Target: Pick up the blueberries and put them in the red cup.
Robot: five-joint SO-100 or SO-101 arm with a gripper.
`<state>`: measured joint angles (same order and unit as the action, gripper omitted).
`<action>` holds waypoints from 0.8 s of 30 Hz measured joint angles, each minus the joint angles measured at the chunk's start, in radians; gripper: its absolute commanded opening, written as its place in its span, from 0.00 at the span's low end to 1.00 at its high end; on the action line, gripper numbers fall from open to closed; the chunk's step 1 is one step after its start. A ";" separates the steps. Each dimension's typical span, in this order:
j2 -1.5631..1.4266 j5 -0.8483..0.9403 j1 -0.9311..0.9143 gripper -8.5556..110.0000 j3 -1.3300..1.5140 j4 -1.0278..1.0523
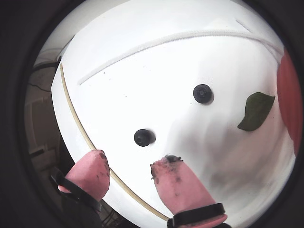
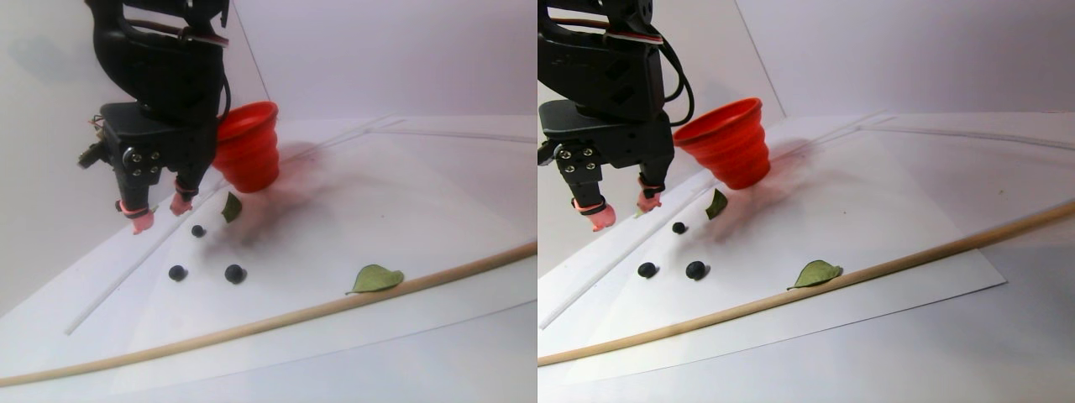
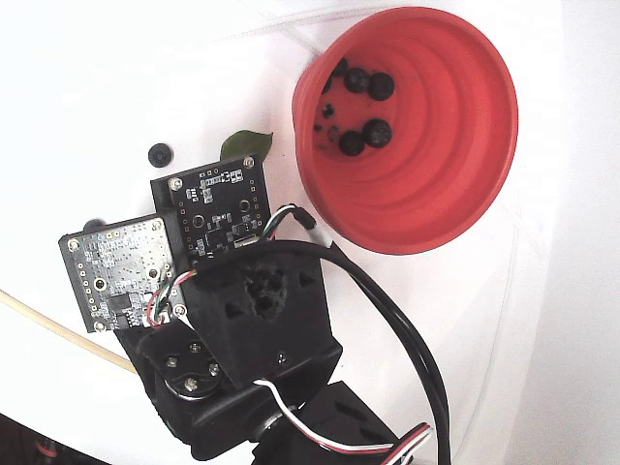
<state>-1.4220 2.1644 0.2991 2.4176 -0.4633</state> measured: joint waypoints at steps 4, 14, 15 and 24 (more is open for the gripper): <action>0.044 0.006 -0.012 0.22 -0.044 -0.018; 0.124 0.006 -0.023 0.22 -0.100 -0.055; 0.133 0.006 -0.023 0.22 -0.107 -0.058; 0.195 0.025 -0.043 0.22 -0.150 -0.084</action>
<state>-1.2272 2.1890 0.2562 2.2672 -0.5476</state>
